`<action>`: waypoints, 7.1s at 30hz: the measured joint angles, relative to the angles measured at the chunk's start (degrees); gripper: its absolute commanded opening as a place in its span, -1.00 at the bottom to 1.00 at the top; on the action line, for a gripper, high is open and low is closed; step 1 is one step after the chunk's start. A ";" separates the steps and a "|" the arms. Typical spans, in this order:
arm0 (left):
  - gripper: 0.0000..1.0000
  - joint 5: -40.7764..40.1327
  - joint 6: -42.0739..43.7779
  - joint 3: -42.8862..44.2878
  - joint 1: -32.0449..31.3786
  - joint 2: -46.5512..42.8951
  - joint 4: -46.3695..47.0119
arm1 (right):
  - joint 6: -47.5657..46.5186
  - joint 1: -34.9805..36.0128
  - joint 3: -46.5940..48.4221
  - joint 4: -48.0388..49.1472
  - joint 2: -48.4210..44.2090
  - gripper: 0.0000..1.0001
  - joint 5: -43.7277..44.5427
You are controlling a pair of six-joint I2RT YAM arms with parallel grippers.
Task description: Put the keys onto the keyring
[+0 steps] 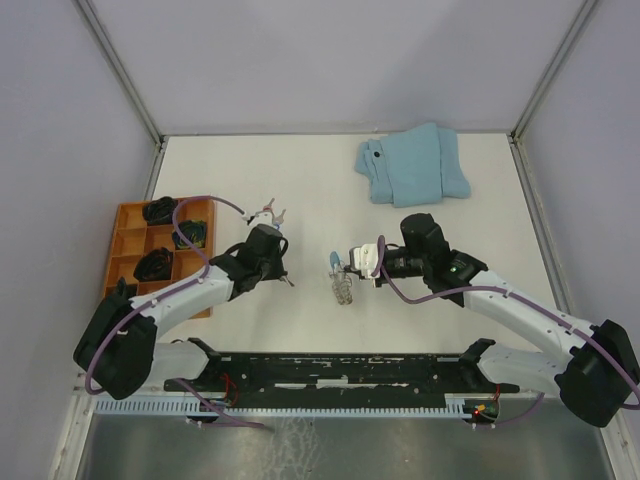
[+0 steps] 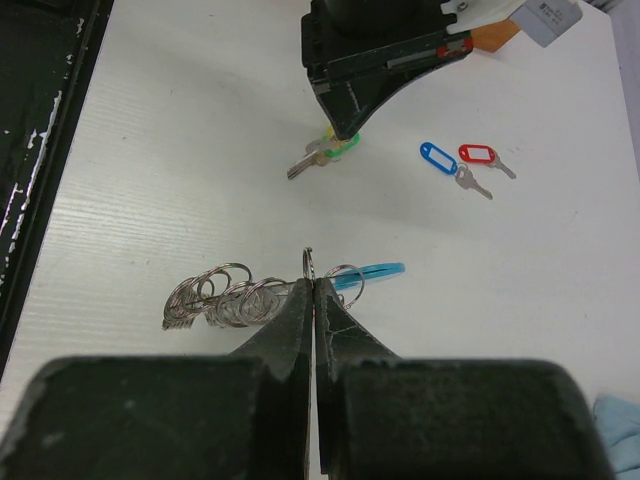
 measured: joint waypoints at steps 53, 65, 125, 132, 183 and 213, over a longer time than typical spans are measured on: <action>-0.23 2.64 2.14 16.24 -6.97 18.34 -1.86 | -0.96 0.00 -0.11 -2.75 -1.88 -0.99 0.39; -0.39 10.93 2.91 17.31 -1.46 24.81 2.91 | -0.96 0.00 -0.11 -2.78 -1.88 -0.99 0.44; -0.23 25.75 15.96 4.35 1.46 13.73 7.74 | -0.96 0.00 -0.11 -4.04 -2.40 -0.99 -0.04; -0.19 22.82 17.94 4.48 -2.05 13.29 6.23 | -0.96 0.00 -0.11 -4.09 -2.43 -0.99 -0.09; -0.71 -0.55 21.33 9.44 -11.52 15.85 1.84 | -0.94 0.00 -0.11 -4.50 -2.75 -0.99 -0.11; -0.95 1.73 25.73 -1.18 -11.52 0.90 18.97 | -1.01 0.00 -0.11 -6.32 -3.85 -0.99 0.17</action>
